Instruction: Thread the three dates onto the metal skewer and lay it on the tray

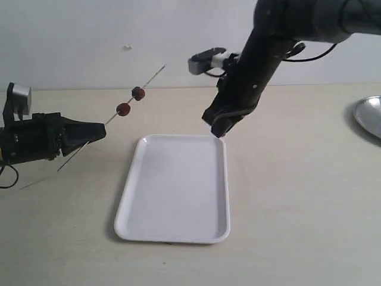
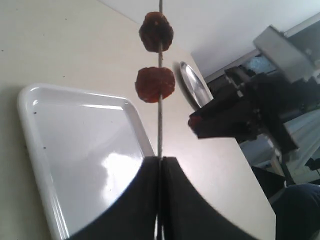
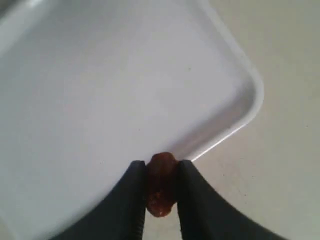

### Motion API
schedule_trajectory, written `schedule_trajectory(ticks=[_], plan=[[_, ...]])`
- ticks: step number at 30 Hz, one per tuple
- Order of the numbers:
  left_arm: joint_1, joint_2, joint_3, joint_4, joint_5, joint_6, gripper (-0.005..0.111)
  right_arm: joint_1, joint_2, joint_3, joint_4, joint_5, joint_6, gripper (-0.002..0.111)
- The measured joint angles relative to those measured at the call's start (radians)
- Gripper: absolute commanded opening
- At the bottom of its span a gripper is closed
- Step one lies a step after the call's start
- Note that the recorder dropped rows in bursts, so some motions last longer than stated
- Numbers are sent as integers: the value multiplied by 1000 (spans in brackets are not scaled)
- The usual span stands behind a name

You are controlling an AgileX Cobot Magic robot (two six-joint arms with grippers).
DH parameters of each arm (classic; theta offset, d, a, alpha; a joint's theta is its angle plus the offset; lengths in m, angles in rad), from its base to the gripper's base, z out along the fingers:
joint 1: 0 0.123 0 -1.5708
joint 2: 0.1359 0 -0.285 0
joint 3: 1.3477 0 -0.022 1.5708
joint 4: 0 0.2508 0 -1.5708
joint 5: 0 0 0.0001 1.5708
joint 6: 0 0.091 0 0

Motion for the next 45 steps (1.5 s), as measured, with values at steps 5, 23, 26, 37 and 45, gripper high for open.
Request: schedule_trajectory(ticks=[5, 23, 26, 37, 45], plan=[[0, 0, 0, 66, 0, -2, 0, -130, -22, 0, 233, 29, -139, 20], [-111, 0, 2, 186, 0, -30, 0, -406, 117, 0, 751, 149, -432, 20], [-111, 0, 2, 196, 0, -17, 0, -406, 121, -3, 765, 149, -434, 20], [-111, 0, -17, 200, 0, -9, 0, -406, 122, -112, 728, 151, -225, 20], [-111, 0, -127, 265, 0, 14, 0, -332, 122, -112, 737, 153, -208, 20]])
